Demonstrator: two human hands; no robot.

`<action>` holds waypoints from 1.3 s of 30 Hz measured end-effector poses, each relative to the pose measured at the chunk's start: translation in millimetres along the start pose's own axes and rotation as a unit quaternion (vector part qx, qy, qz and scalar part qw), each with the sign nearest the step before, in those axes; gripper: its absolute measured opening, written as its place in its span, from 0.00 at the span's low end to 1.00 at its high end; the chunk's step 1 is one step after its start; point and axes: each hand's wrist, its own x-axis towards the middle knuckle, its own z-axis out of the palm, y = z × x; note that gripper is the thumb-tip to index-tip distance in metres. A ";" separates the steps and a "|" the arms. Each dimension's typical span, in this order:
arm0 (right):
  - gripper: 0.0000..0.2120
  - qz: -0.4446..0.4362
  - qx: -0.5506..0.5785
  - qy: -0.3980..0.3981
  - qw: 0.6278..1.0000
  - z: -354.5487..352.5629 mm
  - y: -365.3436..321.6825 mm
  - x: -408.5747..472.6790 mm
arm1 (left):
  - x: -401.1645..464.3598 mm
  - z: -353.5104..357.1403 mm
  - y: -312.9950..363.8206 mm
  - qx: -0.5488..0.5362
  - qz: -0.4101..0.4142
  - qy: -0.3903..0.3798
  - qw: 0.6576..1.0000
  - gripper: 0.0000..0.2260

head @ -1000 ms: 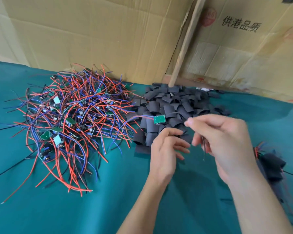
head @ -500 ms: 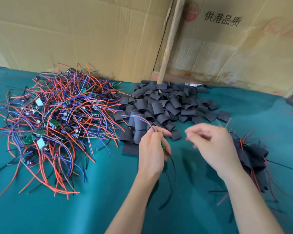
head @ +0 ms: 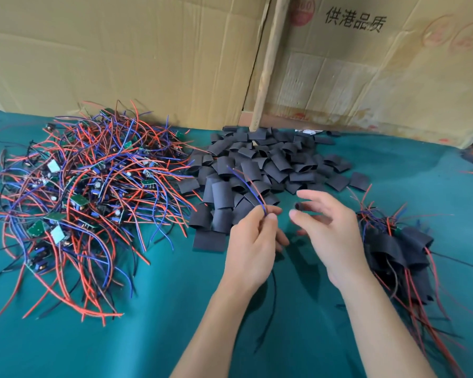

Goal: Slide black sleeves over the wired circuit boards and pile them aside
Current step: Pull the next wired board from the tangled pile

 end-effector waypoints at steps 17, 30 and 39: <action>0.19 -0.041 0.039 -0.221 0.974 -15.3 -14.9 -11.3 | -1.3 0.7 -4.3 0.102 0.058 -0.008 0.993 0.15; 0.05 -0.151 0.155 0.043 0.975 -33.7 -29.6 -8.2 | -3.1 5.2 -6.3 0.138 0.078 -0.022 0.987 0.15; 0.08 -0.175 0.109 0.107 0.973 -24.8 -34.4 -13.8 | -4.2 6.2 -4.3 0.151 0.083 -0.008 0.985 0.15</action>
